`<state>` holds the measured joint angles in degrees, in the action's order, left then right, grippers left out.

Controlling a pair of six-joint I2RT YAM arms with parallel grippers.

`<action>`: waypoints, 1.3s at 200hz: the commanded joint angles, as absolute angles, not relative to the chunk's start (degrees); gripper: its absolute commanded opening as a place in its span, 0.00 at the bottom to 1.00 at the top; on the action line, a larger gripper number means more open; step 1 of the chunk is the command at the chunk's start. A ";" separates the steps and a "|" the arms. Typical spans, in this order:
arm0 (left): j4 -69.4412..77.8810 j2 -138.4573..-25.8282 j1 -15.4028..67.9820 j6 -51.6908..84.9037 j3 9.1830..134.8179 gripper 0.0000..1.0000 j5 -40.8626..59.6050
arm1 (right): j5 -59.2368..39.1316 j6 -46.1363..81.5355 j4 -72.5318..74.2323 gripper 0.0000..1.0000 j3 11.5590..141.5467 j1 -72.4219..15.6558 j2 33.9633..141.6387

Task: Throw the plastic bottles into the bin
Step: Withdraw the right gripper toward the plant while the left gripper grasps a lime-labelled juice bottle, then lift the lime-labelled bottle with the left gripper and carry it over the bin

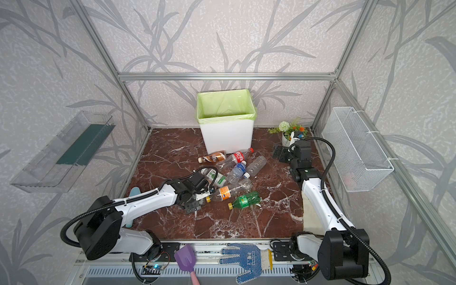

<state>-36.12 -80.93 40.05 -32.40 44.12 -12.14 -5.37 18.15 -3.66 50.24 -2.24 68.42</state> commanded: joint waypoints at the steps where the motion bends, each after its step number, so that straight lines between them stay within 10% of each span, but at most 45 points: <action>1: -36.39 -81.60 39.03 -35.23 45.97 0.88 -9.89 | -6.69 19.06 -1.80 0.99 49.34 -1.37 67.46; 66: -37.00 -84.75 37.68 -35.80 46.84 0.86 -6.20 | -7.56 19.16 -1.52 0.99 48.44 -0.37 68.20; 160: -41.66 -87.22 37.34 -32.82 48.74 0.57 -3.19 | -8.73 19.63 -1.23 0.99 46.39 1.25 68.12; 260: -46.04 -67.81 34.45 -24.12 54.83 0.44 1.92 | -9.71 20.15 -1.18 0.99 46.69 2.29 67.15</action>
<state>-42.87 -73.54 36.40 -26.59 50.24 -1.34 -9.08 19.79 -2.70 46.41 2.07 68.47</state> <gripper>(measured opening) 0.643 0.991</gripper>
